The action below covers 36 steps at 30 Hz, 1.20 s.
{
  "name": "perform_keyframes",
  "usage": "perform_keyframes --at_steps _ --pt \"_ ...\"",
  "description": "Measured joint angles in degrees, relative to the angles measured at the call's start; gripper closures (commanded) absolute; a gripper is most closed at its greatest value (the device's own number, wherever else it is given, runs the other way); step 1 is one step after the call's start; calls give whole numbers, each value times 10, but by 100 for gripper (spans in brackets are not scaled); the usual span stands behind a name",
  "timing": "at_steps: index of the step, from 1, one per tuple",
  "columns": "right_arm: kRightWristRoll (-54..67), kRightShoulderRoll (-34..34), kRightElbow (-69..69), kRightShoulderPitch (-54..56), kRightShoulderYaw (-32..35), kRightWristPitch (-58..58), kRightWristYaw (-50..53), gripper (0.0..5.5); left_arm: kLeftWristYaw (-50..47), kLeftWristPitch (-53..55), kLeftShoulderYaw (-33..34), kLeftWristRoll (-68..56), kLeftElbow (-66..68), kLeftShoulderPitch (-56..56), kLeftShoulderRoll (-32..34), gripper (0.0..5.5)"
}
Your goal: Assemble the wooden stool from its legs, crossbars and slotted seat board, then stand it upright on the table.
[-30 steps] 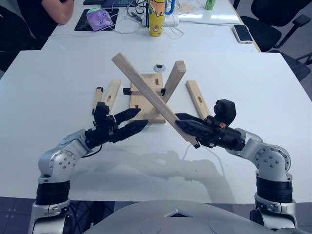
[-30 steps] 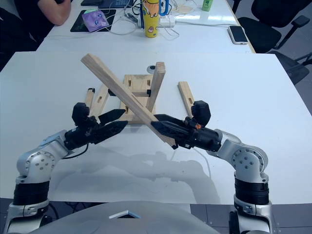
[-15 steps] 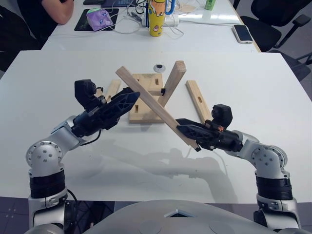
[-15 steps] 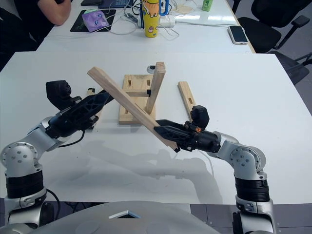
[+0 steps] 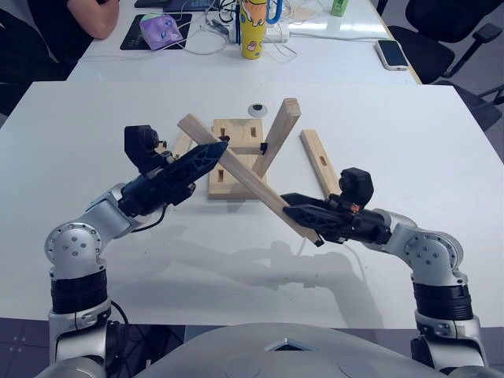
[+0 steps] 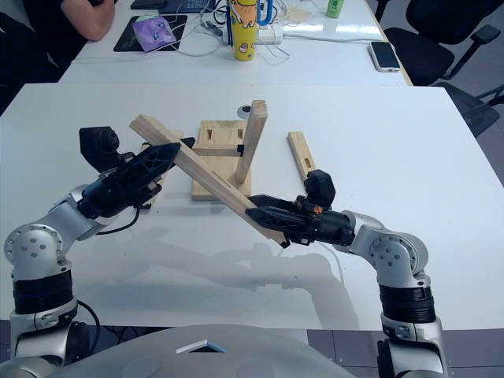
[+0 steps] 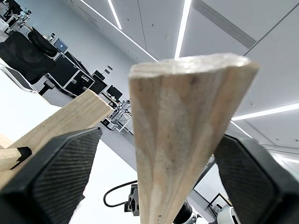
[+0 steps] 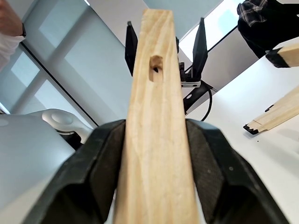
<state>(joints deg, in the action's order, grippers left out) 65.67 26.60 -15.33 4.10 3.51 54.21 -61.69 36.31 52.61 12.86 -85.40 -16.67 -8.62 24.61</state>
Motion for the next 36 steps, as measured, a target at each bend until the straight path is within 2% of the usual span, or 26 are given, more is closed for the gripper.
perform_keyframes --at_steps 10,16,17,21,25,26,29,34,36 --pt "1 -8 -2 0 0 1 7 346 10 10 0 -14 0 0 5 336" --pt "0 -8 -3 0 0 0 7 346 9 10 1 -14 0 0 6 340" --pt "0 -8 -3 0 0 0 7 310 9 10 1 -14 0 0 6 340" --pt "14 -11 4 0 3 6 15 264 11 10 1 -5 1 4 12 345" --pt "11 1 37 -2 25 4 12 191 24 10 2 17 3 14 27 347" --pt "-21 10 52 -2 28 -23 12 171 29 10 10 24 8 18 35 347" --pt "-157 17 75 -2 -8 -128 30 166 38 8 35 27 18 21 54 347" --pt "-423 -16 135 0 -133 -359 118 166 50 5 65 35 36 21 71 347" --pt "-532 -38 186 9 -181 -443 183 166 60 4 76 46 47 21 82 347"
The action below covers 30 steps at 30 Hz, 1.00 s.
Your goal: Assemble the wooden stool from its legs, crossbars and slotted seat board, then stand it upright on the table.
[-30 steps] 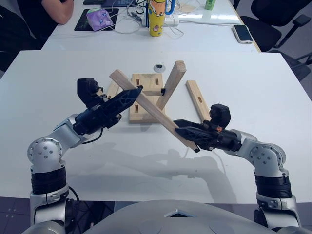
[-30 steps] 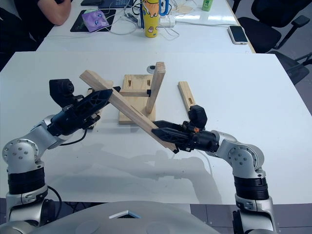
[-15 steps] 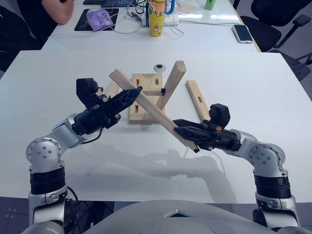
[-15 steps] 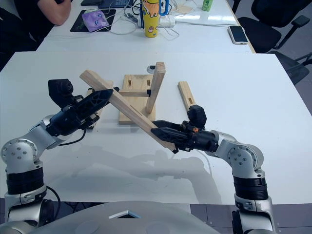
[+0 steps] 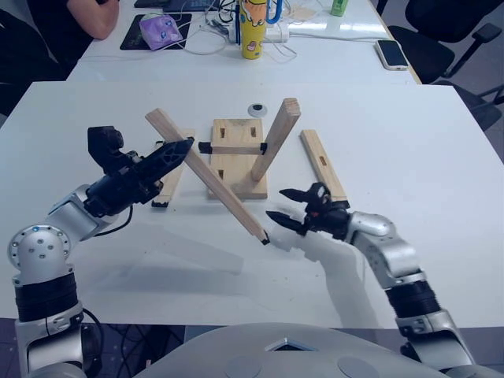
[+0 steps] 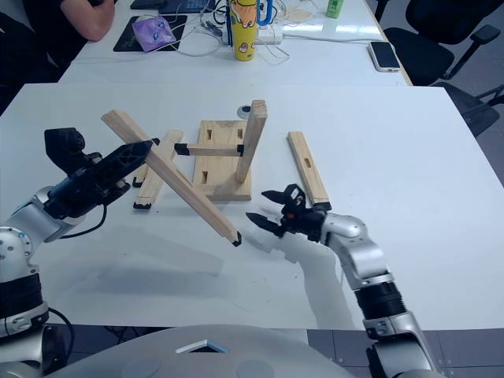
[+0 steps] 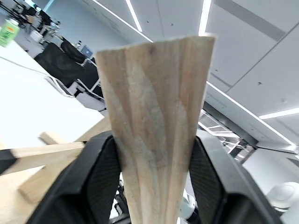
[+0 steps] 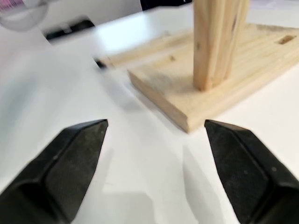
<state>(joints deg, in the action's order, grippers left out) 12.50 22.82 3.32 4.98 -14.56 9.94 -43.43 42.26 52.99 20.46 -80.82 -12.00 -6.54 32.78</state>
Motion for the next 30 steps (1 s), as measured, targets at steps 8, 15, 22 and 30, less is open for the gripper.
perform_keyframes --at_steps 8,15,22,30 --pt "-134 -68 107 42 -19 -123 146 166 30 -9 14 31 26 -8 18 347" --pt "-161 -59 137 60 23 -140 197 166 32 -22 16 51 28 -10 11 347" --pt "-151 -47 109 65 65 -164 212 195 17 -94 21 126 49 -18 -17 347" --pt "-2 -129 -9 10 48 -43 140 324 28 -237 -19 292 37 -51 -22 347"
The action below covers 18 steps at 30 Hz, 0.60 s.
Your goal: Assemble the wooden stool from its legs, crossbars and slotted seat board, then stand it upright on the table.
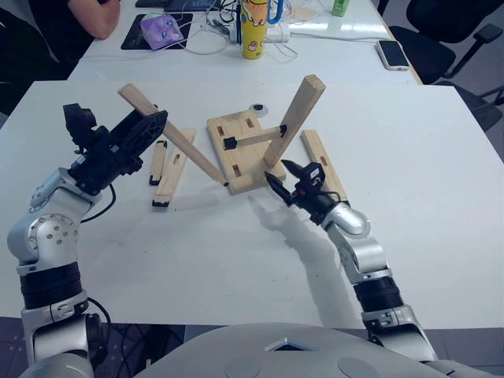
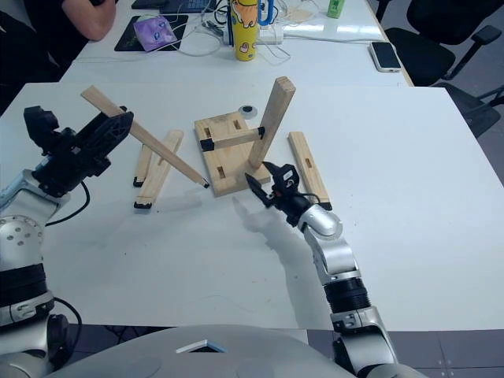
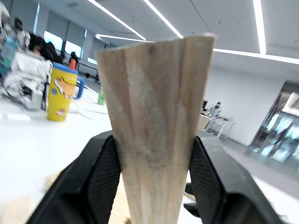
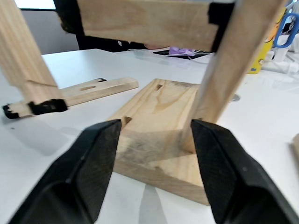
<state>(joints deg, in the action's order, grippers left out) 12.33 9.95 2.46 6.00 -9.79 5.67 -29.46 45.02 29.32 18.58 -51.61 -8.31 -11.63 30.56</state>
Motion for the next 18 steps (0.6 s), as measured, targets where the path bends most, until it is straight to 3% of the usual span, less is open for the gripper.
perform_keyframes --at_steps 8,13,18 --pt "-7 -82 66 56 -2 48 65 460 26 -91 -47 82 18 -29 -30 347" --pt "-27 -94 129 78 -3 61 80 540 50 -130 -87 127 51 -37 -47 347" --pt "-41 -91 144 95 -14 70 73 550 78 -188 -105 156 84 -34 -55 347"
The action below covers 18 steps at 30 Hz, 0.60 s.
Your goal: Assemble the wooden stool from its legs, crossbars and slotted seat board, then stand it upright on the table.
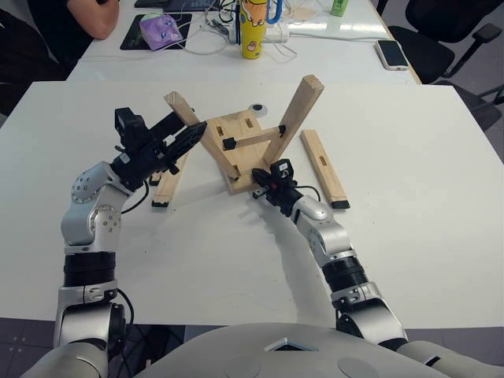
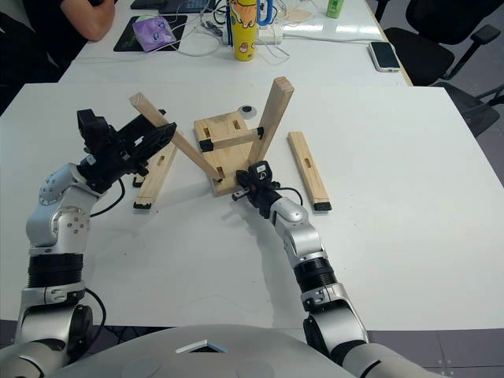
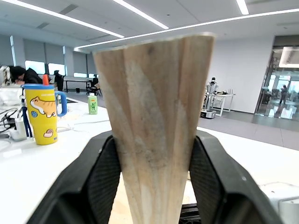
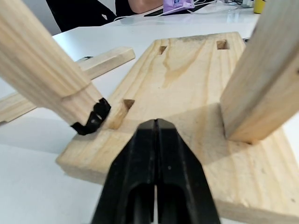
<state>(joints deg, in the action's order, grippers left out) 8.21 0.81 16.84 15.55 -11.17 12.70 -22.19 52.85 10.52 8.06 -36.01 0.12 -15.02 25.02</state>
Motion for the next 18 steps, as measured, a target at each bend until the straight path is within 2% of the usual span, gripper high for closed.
perform_keyframes --at_steps 5,12,18 --pt "-13 6 7 11 -16 12 -6 550 20 -15 -4 7 8 2 16 348" --pt "-27 12 16 25 -27 16 -7 550 64 -58 -43 56 34 -20 56 348" --pt "-28 12 17 27 -30 18 -10 550 89 -20 -55 56 55 -67 73 348"
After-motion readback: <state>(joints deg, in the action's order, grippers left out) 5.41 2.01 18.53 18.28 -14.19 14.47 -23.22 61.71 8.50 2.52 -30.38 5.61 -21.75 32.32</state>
